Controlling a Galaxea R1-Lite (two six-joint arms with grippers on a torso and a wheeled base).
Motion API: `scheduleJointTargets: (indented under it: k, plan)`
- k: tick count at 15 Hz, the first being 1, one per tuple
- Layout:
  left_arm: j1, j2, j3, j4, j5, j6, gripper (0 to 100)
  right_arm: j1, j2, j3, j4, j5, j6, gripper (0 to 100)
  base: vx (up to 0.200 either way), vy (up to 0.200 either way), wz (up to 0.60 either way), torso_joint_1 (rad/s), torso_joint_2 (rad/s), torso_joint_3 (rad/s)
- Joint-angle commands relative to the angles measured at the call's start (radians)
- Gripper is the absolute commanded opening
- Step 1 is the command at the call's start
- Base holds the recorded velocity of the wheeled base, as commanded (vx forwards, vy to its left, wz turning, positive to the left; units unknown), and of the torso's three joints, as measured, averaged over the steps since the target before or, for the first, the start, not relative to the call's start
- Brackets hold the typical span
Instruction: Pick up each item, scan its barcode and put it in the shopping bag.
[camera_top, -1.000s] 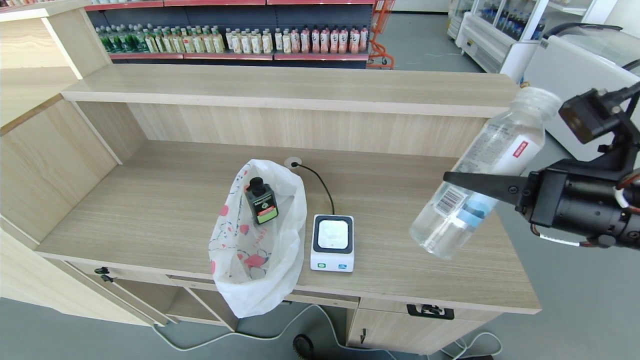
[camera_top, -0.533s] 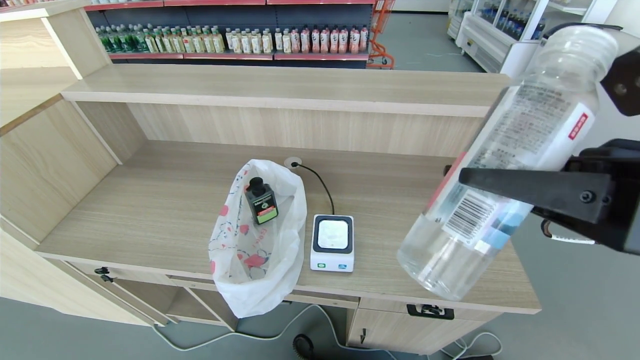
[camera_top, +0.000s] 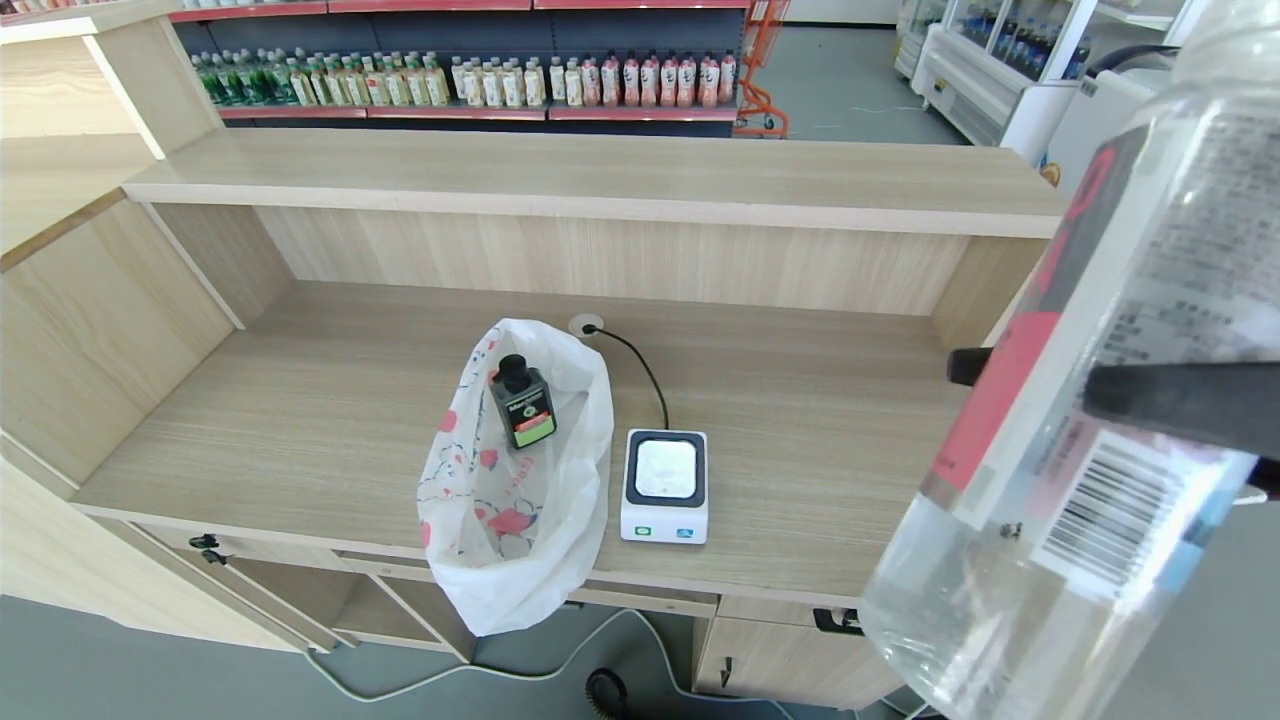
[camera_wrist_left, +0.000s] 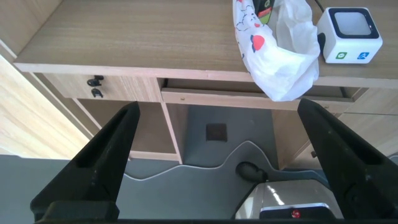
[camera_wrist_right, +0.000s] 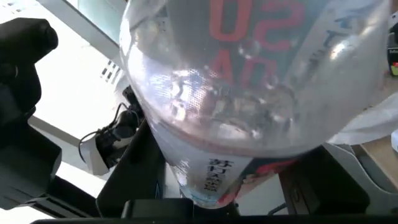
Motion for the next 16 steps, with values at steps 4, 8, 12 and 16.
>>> scheduleJointTargets:
  k: [4, 8, 12, 16]
  plan:
    - [0.000, 0.000, 0.000, 0.000, 0.000, 0.000, 100, 0.053, -0.012, -0.063, 0.044, 0.034, 0.029, 0, 0.000, 0.000, 0.00, 0.000, 0.00, 0.000]
    - [0.000, 0.000, 0.000, 0.000, 0.000, 0.000, 100, 0.091, -0.071, -0.017, 0.076, 0.038, 0.026, 0, 0.000, 0.000, 0.00, 0.000, 0.00, 0.000]
    - [0.000, 0.000, 0.000, 0.000, 0.000, 0.000, 100, 0.088, -0.094, -0.012, 0.090, 0.034, 0.023, 0, 0.000, 0.000, 0.00, 0.000, 0.00, 0.000]
    - [0.000, 0.000, 0.000, 0.000, 0.000, 0.000, 100, 0.084, -0.107, -0.009, 0.116, 0.029, 0.022, 0, 0.000, 0.000, 0.00, 0.000, 0.00, 0.000]
